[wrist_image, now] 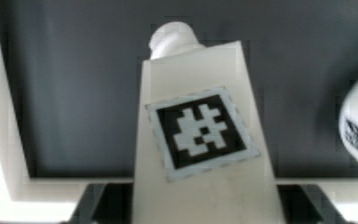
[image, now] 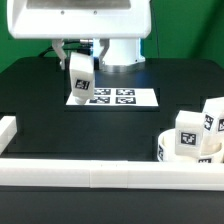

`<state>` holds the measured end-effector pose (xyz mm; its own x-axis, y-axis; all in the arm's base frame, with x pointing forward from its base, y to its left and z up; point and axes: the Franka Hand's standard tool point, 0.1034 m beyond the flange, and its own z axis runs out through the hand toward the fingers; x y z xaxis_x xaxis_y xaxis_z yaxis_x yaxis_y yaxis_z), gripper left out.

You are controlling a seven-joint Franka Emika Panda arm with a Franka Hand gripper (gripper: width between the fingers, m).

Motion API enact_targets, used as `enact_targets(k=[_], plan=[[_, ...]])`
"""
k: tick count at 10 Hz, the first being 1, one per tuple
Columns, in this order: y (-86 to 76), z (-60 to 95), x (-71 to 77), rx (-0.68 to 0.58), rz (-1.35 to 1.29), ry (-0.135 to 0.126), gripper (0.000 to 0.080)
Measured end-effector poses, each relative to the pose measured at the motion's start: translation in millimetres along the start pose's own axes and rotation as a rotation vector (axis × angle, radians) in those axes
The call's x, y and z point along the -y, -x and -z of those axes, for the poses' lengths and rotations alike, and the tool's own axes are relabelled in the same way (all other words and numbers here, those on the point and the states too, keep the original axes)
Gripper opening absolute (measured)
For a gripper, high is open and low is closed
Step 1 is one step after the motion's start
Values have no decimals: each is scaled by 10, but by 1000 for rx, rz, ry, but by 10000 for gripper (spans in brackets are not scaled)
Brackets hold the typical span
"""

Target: Assemble stool

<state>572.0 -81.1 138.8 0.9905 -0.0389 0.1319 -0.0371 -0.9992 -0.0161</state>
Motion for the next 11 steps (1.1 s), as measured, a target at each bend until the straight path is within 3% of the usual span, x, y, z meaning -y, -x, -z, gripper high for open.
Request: enact_targets(k=[1, 3, 5, 7, 10, 11], plan=[[-76, 69, 19, -67, -18, 0, 328], [-94, 71, -59, -217, 2, 50, 328], [-86, 85, -64, -292, -11, 73, 328], [-143, 167, 208, -301, -38, 36, 328], [-233, 67, 660, -312, -54, -12, 328], [-223, 62, 634, -310, -46, -8, 328]])
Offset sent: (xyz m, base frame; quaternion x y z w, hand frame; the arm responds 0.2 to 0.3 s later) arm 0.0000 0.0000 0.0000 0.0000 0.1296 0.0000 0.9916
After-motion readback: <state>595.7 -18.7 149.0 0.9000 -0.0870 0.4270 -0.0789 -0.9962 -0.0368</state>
